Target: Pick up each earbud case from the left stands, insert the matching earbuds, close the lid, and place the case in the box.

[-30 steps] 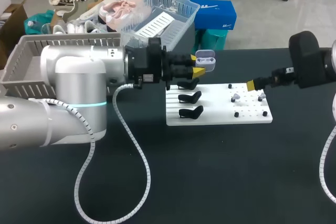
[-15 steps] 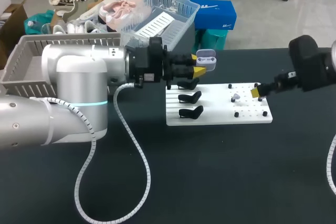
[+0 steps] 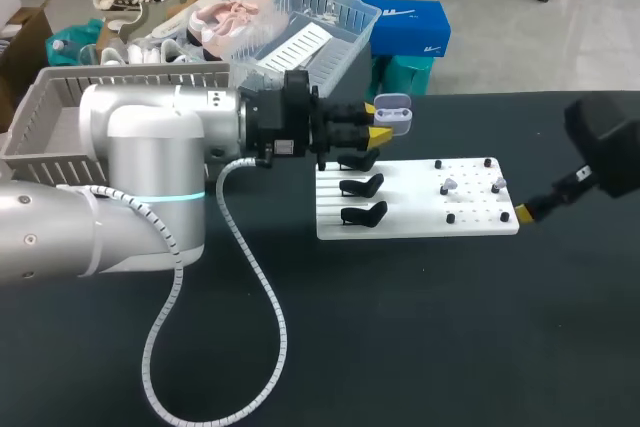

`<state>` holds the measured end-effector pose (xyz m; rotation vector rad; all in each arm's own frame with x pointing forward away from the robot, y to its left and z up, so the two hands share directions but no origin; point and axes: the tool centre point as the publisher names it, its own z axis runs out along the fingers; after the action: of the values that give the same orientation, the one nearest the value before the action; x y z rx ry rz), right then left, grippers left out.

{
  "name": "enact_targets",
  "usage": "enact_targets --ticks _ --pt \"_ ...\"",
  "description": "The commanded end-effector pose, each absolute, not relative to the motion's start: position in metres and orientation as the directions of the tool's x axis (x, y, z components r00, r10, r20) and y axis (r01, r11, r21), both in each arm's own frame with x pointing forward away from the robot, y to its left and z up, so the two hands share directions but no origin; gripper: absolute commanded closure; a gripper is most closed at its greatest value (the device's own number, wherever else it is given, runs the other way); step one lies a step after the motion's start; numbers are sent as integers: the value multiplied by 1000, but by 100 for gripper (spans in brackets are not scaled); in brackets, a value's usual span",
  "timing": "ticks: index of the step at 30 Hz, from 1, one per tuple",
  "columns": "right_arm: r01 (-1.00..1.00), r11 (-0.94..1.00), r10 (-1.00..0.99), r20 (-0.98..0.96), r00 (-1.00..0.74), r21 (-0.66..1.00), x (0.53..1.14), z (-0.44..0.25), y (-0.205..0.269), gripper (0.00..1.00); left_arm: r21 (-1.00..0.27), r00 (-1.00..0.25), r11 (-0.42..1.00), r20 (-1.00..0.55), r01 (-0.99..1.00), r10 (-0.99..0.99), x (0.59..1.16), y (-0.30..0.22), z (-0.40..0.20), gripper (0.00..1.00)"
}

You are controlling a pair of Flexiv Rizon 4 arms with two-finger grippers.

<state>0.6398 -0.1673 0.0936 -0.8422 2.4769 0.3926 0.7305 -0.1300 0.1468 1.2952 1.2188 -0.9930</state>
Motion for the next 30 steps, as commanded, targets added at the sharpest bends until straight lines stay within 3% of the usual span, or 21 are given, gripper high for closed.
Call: enact_targets --ticks 1,18,19,20,24,30 --pt "-555 832 -467 -548 -694 -6 634 84 -176 0 146 137 70 -984 987 114 731 -130 146 100" --pt "-534 843 -488 -504 -712 -62 664 58 -169 0 146 137 70 -984 987 114 731 -130 146 100" --pt "-528 847 -480 -512 -712 -60 665 58 -168 4 146 137 70 -984 987 114 731 -130 146 100" --pt "-525 849 -474 -515 -714 -55 667 59 -167 19 146 137 70 -984 987 114 731 -130 146 100" --pt "-511 859 -455 -519 -724 -41 672 61 -161 50 146 137 70 -984 987 114 731 -130 146 100" --pt "-524 851 -467 -512 -721 -37 684 63 -151 51 146 137 70 -984 987 114 731 -130 146 100"
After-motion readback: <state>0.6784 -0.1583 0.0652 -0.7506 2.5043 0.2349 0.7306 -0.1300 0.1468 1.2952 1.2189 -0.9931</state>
